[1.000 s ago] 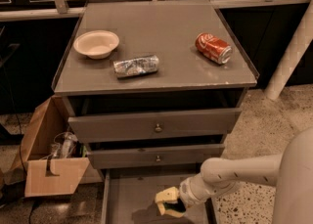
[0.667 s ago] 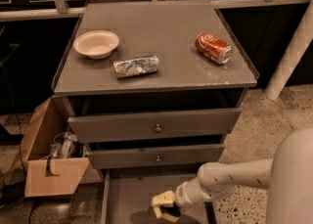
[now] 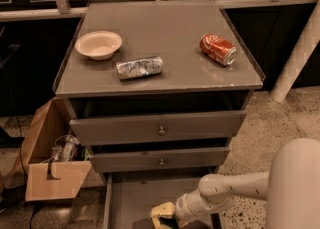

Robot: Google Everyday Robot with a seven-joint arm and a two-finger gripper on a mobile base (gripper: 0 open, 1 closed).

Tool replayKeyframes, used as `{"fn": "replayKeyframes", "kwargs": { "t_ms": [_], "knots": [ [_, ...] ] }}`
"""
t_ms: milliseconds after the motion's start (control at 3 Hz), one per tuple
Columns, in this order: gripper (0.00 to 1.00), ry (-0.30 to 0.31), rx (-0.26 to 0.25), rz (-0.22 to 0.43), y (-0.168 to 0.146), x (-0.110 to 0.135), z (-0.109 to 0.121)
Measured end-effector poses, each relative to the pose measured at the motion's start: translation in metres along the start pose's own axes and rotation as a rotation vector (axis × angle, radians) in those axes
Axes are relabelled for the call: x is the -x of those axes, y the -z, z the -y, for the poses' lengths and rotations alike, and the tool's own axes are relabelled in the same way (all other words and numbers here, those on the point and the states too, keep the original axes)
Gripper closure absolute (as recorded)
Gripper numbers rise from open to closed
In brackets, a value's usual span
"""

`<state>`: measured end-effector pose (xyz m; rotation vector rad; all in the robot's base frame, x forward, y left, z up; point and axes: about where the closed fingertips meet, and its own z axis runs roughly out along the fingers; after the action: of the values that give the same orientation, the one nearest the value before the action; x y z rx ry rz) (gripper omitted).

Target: Place sponge into bottom drawer

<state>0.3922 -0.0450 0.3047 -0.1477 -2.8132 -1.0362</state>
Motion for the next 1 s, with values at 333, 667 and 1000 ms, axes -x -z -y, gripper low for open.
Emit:
{"fn": "replayKeyframes", "kwargs": {
  "t_ms": [333, 667, 1000],
  "knots": [
    [1.00, -0.018, -0.007, -0.003, -0.016, 0.000, 0.004],
    [1.00, -0.056, 0.058, 0.013, -0.035, 0.013, 0.006],
    [1.00, -0.062, 0.062, 0.018, -0.038, 0.017, 0.008]
  ]
}}
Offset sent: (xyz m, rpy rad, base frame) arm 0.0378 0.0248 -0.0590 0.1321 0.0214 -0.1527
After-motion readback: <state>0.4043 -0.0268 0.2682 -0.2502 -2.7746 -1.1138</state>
